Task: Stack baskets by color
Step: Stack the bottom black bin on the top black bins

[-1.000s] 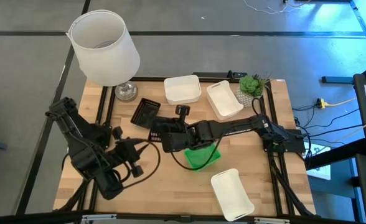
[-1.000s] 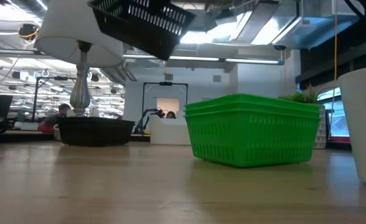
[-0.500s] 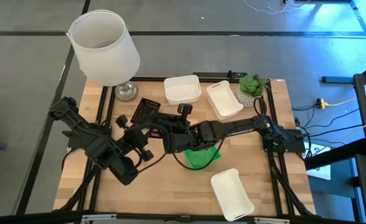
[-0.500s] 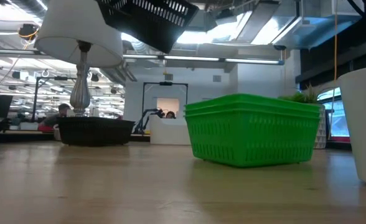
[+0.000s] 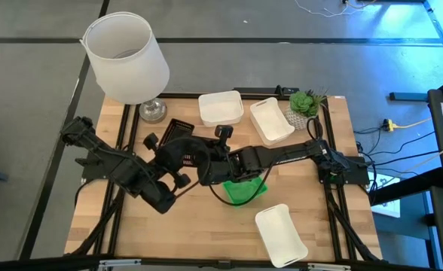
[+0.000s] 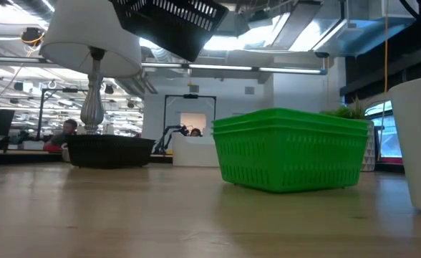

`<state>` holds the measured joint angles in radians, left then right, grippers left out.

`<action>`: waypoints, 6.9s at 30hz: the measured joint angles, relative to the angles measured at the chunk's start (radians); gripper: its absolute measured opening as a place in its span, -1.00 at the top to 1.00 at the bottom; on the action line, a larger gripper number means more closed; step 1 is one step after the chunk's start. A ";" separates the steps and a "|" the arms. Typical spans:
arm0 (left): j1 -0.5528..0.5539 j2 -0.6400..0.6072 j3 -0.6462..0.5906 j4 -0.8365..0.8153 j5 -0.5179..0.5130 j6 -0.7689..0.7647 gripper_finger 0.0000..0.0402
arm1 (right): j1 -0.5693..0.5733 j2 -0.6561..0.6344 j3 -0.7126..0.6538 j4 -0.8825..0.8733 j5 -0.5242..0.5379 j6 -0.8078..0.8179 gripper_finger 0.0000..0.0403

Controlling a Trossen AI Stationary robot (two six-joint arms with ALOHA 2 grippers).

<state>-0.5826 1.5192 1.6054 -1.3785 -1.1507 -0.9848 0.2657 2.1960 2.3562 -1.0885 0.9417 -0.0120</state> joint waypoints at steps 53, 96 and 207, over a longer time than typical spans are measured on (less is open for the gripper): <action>0.172 0.000 -0.001 -0.091 0.275 -0.051 1.00 | 0.077 -0.010 0.000 -0.001 0.032 -0.142 0.42; 0.376 -0.165 -0.456 -0.145 0.321 -1.370 1.00 | 0.242 -0.429 0.000 -0.341 0.417 -0.148 0.41; -0.034 -0.367 -0.341 0.058 0.223 -0.604 0.73 | -0.326 -0.105 -0.411 0.651 -0.970 -0.334 1.00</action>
<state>-0.6170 1.1523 1.2644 -1.3209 -0.9275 -1.5886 -0.0607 2.0905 1.9450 -0.4376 -0.0284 -0.3458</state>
